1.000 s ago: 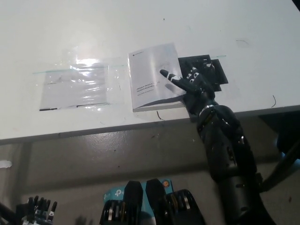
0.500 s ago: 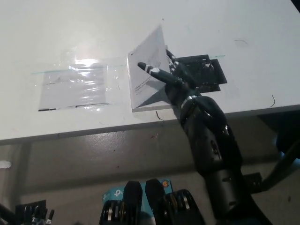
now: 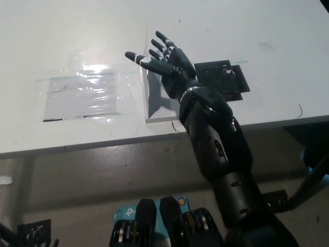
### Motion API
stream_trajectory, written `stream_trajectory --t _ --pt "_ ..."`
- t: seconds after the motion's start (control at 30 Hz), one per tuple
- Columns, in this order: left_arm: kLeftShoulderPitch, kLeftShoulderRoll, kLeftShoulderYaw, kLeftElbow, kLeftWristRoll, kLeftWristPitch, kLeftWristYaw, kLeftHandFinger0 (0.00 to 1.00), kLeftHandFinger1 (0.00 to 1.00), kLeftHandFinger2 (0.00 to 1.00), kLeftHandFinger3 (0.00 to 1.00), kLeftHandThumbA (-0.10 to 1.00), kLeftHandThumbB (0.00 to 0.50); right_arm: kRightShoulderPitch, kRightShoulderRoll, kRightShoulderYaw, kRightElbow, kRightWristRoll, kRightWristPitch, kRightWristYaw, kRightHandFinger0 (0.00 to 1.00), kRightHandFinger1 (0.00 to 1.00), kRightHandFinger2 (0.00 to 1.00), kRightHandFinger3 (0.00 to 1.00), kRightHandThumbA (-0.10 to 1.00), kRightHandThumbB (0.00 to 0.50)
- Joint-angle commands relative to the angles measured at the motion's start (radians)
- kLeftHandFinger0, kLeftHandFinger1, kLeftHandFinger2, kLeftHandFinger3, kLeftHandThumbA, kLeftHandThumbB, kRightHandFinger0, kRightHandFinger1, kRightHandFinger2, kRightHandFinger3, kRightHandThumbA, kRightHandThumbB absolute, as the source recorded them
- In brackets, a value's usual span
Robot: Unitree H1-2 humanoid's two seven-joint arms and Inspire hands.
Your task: The robot uses its right hand to slide under the cover of the book kept in the middle of the desk and open it
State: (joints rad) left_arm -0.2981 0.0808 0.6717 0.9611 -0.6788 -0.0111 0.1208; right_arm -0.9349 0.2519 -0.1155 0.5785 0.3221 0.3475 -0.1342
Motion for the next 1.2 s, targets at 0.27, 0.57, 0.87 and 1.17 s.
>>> stream_trajectory --t 0.27,0.57,0.87,1.17 --pt "-0.042 0.029 -0.029 -0.004 0.032 0.023 0.048 0.64 0.75 0.71 0.71 0.97 0.267 0.064 0.06 0.002 0.016 -0.007 -0.04 0.022 1.0 1.0 1.0 1.0 1.0 0.268" --pt "-0.061 0.03 -0.049 -0.02 0.052 0.034 0.062 0.62 0.73 0.69 0.7 0.94 0.271 0.095 0.073 -0.001 0.062 -0.013 -0.066 0.023 1.0 1.0 1.0 1.0 1.0 0.267" --pt "-0.055 0.037 -0.069 -0.03 0.056 0.04 0.052 0.66 0.75 0.74 0.73 0.96 0.258 0.011 0.053 0.104 0.142 -0.11 -0.096 0.033 1.0 1.0 1.0 1.0 1.0 0.281" --pt "-0.05 0.047 -0.092 -0.047 0.071 0.058 0.032 0.68 0.78 0.77 0.81 1.0 0.272 -0.168 -0.061 0.412 0.25 -0.377 -0.142 0.083 0.76 0.9 1.0 1.0 1.0 0.32"
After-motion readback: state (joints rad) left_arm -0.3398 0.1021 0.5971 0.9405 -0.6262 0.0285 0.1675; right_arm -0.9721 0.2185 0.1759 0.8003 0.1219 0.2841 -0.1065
